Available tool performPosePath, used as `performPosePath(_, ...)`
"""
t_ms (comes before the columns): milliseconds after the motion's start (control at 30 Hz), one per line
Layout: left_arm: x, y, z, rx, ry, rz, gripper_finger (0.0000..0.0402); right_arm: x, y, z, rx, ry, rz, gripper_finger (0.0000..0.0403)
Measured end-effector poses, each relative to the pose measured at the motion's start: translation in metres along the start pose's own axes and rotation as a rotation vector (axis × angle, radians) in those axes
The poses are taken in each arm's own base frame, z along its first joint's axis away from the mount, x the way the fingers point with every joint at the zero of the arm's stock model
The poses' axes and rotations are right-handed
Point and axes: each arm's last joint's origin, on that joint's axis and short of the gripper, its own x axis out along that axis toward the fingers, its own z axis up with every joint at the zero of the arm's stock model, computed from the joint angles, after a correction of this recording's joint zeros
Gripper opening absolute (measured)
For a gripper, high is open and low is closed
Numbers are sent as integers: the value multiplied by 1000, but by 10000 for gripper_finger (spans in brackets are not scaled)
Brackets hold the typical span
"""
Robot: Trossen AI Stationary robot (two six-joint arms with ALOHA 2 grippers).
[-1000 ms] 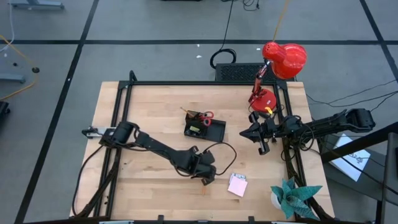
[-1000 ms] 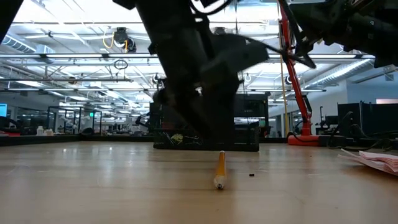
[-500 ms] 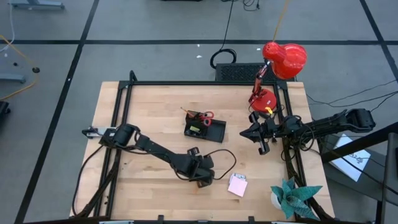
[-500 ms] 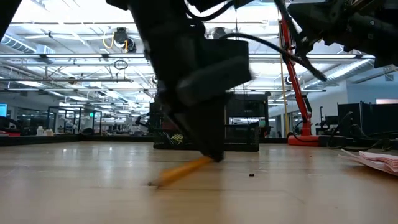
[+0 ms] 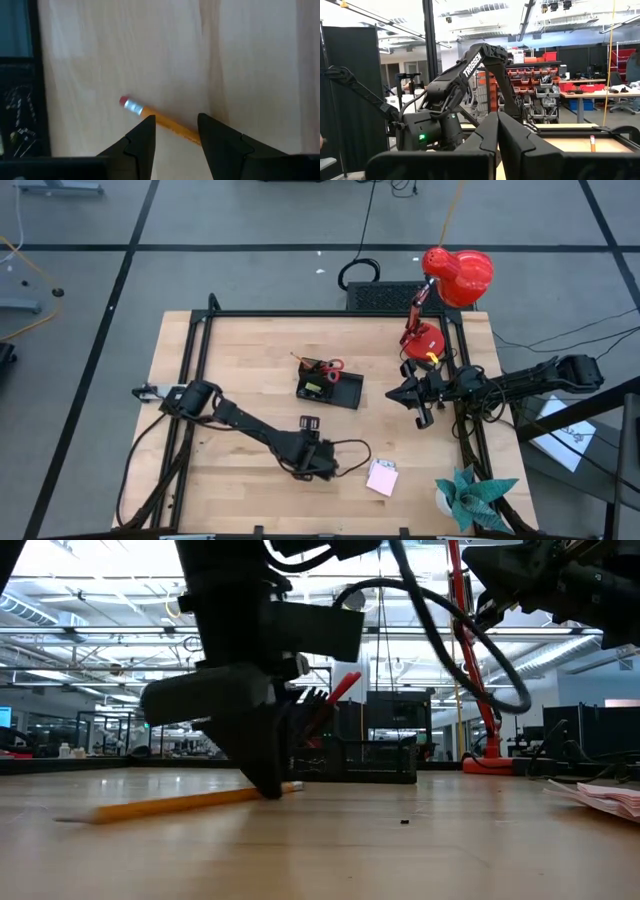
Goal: Pick and place office supplies into organizer
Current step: Put the pencil into the desk organizer
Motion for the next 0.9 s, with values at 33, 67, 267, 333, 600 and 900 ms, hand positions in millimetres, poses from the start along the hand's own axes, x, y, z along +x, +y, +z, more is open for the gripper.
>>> performPosePath(33,-2,1,0,-8,-6,20,158,0,0,0,0,0,0,4)
performPosePath(67,-5,2,0,-14,-13,38,158,0,0,0,0,0,0,4)
performPosePath(267,-35,8,9,-218,-113,6,159,0,0,0,-1,-2,0,4)
performPosePath(333,-50,15,15,-412,-180,-30,159,0,0,0,-1,-3,0,4)
performPosePath(600,-50,31,29,-808,-238,-96,159,0,0,0,6,0,1,4)
performPosePath(900,-38,35,27,-844,-162,-92,159,0,0,0,1,1,3,4)
